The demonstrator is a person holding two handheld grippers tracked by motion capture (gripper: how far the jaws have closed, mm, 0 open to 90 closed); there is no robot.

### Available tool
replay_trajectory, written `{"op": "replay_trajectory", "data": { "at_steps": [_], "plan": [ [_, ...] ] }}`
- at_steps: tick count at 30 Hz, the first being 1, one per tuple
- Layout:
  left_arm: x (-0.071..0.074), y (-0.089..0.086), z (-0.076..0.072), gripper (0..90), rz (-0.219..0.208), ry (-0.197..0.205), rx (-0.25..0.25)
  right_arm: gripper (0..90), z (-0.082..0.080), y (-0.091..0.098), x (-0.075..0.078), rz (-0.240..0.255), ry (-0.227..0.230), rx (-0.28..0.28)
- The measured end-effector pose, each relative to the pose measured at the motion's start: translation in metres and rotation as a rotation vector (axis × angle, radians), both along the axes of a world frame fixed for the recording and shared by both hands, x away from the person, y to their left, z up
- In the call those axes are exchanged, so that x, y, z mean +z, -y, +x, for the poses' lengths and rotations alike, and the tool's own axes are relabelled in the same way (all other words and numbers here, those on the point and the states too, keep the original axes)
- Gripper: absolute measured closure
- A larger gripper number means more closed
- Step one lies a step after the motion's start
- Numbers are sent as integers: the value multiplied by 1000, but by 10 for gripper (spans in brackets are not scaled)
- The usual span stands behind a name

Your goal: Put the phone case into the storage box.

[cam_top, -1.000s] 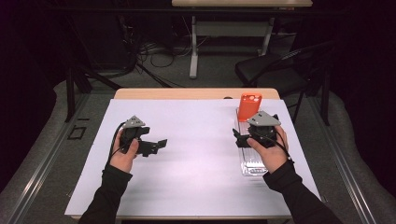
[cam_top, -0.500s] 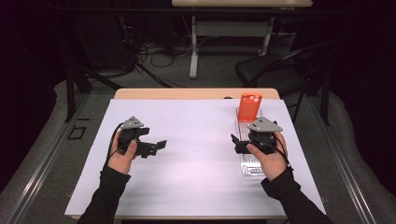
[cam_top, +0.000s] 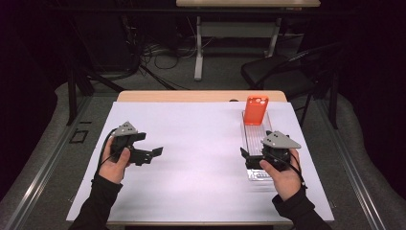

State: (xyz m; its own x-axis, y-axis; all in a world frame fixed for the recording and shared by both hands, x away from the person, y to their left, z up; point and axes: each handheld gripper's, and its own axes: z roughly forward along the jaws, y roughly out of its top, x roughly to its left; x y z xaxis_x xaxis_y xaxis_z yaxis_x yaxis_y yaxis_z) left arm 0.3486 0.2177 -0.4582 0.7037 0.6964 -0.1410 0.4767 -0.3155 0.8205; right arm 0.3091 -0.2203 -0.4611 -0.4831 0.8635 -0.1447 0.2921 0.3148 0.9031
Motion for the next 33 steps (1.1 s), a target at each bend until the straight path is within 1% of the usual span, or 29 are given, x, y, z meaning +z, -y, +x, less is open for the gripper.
{"op": "replay_trajectory", "data": {
  "at_steps": [4, 6, 14, 16, 19, 22, 24, 26, 28, 30, 33],
  "plan": [
    [2, -6, -7, 80, -12, 5, -1, 0, -10, 9, -6, 22, -9, -8],
    [1, -9, -10, 80, -8, 3, -1, 0, -14, 14, -10, 19, -15, -14],
    [-5, -21, -21, 80, -7, -6, 16, 3, -29, 34, -24, 61, -46, -64],
    [-7, -24, -23, 80, -7, -5, 23, 4, -32, 38, -26, 60, -50, -75],
    [-10, -27, -26, 80, -9, -8, 33, 7, -37, 43, -28, 67, -51, -88],
    [-13, -30, -28, 80, -2, -11, 39, 8, -42, 46, -29, 62, -52, -99],
    [-14, -32, -29, 80, -5, -14, 45, 8, -45, 48, -30, 52, -47, -99],
    [-15, -34, -30, 80, -8, -7, 47, 8, -47, 50, -31, 48, -50, -101],
    [-16, -36, -32, 80, -20, -5, 48, 9, -48, 51, -33, 55, -42, -105],
    [-18, -37, -32, 80, -21, 0, 45, 9, -49, 53, -33, 58, -45, -106],
    [-20, -38, -33, 80, -20, 9, 43, 10, -50, 53, -35, 64, -37, -105]
  ]
}}
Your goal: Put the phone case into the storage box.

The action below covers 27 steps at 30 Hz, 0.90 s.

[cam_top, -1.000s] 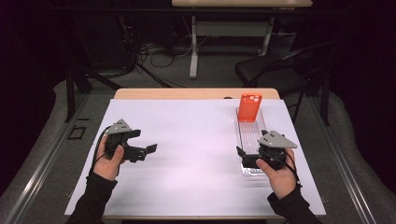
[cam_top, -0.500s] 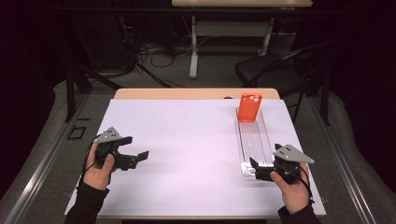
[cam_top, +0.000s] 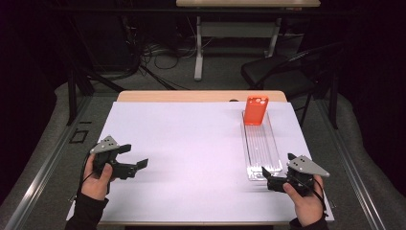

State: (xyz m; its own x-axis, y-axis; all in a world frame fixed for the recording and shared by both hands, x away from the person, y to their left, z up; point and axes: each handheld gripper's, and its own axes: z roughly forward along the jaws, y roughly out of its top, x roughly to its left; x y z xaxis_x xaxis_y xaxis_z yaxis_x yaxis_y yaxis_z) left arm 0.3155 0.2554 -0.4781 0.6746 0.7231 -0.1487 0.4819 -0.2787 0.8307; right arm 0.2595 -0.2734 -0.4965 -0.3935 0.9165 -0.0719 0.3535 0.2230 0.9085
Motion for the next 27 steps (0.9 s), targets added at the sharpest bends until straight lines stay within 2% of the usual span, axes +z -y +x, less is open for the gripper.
{"op": "replay_trajectory", "data": {
  "at_steps": [16, 27],
  "plan": [
    [-9, -3, 0, 80, -4, 3, 6, 17, 0, 1, -10, 12, 17, 14],
    [-11, -4, 0, 80, -3, 7, 10, 20, 0, 4, -13, 16, 7, 13]
  ]
}}
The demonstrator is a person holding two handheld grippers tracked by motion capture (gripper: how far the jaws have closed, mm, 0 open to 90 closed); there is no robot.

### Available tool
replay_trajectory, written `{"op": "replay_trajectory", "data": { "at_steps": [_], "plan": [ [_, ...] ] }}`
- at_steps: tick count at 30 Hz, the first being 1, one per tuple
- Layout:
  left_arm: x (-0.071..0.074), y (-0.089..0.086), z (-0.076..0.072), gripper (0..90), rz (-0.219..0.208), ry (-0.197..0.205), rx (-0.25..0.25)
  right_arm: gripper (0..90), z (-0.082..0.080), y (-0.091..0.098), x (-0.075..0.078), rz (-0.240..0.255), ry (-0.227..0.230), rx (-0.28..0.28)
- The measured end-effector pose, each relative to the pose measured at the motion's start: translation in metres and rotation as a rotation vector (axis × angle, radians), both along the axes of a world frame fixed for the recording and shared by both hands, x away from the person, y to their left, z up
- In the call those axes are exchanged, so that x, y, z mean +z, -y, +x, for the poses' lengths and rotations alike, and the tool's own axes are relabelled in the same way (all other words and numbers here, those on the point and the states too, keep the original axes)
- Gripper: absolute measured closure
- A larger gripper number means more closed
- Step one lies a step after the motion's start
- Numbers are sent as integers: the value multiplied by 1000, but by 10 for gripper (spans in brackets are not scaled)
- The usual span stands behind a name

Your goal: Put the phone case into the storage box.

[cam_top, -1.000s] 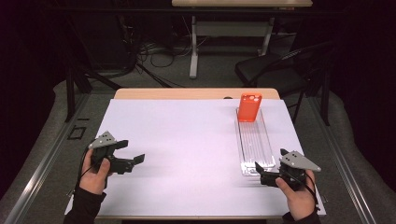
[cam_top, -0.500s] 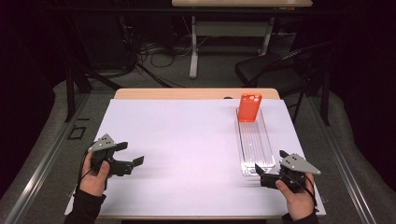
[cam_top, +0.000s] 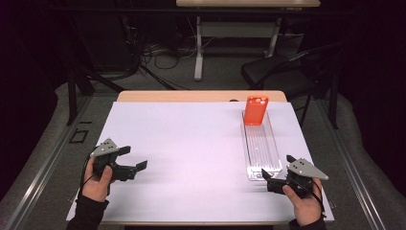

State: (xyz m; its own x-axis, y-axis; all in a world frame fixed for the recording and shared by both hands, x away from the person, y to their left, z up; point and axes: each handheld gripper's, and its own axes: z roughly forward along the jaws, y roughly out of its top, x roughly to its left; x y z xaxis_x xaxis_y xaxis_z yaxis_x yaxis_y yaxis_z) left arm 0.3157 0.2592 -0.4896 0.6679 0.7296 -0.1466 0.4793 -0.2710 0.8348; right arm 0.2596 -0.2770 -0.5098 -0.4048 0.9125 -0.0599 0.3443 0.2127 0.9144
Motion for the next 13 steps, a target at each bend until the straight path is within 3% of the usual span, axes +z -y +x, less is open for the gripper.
{"op": "replay_trajectory", "data": {
  "at_steps": [13],
  "plan": [
    [-1, -1, 2, 80, 2, -4, 8, 24, 1, 1, -2, 13, -1, -3]
  ]
}}
